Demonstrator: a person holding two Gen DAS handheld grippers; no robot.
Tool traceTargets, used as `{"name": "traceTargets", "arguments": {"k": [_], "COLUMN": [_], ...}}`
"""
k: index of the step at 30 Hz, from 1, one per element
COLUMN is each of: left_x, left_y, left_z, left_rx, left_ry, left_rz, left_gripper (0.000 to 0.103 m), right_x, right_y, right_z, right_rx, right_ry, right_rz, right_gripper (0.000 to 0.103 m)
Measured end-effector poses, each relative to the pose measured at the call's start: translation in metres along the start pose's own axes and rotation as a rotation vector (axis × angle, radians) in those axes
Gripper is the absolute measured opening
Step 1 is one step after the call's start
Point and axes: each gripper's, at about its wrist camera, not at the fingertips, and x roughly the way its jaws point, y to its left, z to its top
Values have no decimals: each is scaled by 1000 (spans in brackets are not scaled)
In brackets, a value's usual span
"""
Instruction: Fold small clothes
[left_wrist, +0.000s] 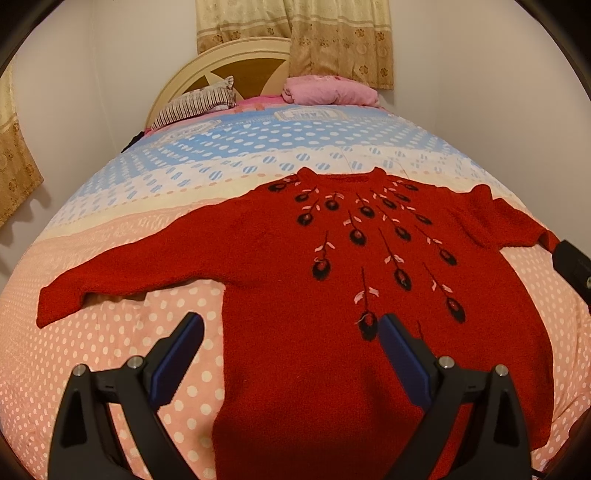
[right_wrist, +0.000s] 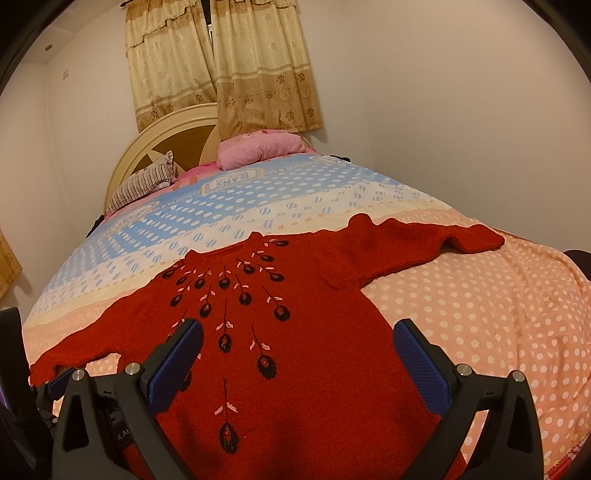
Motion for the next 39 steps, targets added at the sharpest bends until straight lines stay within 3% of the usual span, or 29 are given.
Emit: {"name": "traceTargets", "arguments": {"k": [7,13,19,24,29,32,34,35,36,38,39], "left_x": [23,44,70,95,102,105,108,109,110,110,110], "left_y": [-3,0,6,18,22,20,18,18,19,20,20], "left_z": [3,18,20,17,13,12,13,13,13,13,14], "left_rx": [3,-21,-49,-126,-167,-156,-145,-142,-142,-144,-145], "left_ry": [13,-22,-53,49,93,107,112,113,114,115,115], "left_rz": [-8,4,58,22,-3,-10,-1,0,0,-3,-6], "left_gripper": [98,98,98,98,100,103,103,103,103,103,103], "right_x": [25,50,94,145,191,220,229,233,238,245,247], "right_y": [-35,-103,-224,-346,-391,-393,-389,-389,-390,-393,-396], "right_z": [4,32,73,89,87,88,92,95,96,100,100], "right_rx": [78,159,321,580,732,703,663,655,649,619,602], "right_ry": [49,45,54,114,171,229,223,223,231,253,261], "right_rz": [-18,-95,-185,-242,-198,-219,-260,-267,-275,-296,-300], "right_gripper": [102,102,97,85,84,82,79,76,65,38,14]}}
